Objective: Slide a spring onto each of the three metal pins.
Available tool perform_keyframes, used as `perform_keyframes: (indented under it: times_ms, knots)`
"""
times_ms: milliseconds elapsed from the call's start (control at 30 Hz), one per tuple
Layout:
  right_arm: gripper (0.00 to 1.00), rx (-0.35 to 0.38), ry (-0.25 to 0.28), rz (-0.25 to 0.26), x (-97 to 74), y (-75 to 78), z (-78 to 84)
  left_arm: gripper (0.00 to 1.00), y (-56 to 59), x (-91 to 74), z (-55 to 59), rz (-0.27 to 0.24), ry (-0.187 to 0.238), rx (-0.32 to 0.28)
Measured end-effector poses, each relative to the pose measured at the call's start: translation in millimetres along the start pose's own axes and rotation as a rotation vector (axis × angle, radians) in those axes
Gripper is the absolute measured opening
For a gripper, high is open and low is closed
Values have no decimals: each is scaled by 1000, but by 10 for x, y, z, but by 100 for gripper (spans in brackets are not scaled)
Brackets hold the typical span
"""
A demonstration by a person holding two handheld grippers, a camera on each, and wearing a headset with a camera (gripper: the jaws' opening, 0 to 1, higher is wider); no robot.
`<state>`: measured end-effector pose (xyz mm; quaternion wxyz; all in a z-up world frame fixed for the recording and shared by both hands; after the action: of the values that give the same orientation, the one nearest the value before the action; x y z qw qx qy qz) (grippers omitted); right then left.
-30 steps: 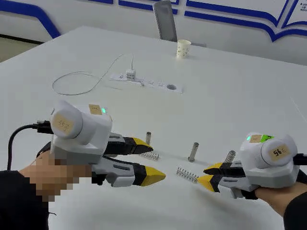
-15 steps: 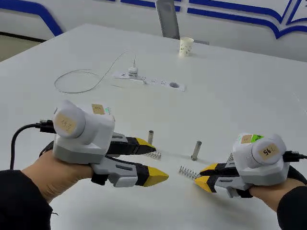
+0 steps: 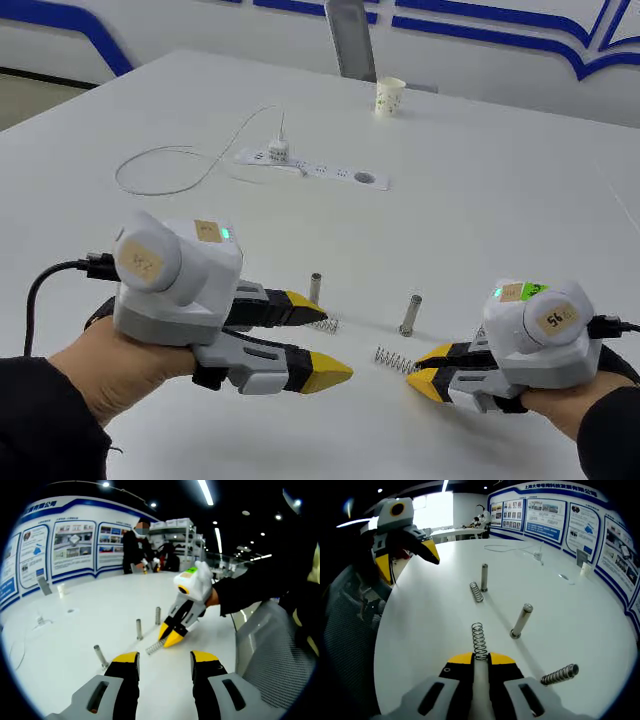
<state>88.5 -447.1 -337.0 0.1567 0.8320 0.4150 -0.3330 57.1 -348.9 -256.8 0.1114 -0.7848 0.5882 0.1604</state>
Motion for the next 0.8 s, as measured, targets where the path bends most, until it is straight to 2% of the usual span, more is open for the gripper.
perform_keyframes:
  times_ms: [300, 533, 800]
  knots:
    - [11, -7, -5, 5, -77, -30, -44, 42, 42, 42, 61, 20, -28, 21]
    - [11, -49, -18, 8, -135, -86, -107, 42, 56, 74, 93, 29, -43, 34]
    - [11, -82, -15, -13, -266, -233, -315, 41, 64, 93, 106, 27, -55, 64]
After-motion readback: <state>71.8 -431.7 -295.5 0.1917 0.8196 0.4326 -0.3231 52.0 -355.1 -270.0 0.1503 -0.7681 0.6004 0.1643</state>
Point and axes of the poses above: the centre of the closed fingertips' face, and the gripper's own axes: x roughly forward along the fingers, y roughly to its right, z roughly out of its underside, the point moved 1 cm from there along -x, roughly backward along the fingers, and after that the axes turned 4 degrees about x, right-handed, at the moved point
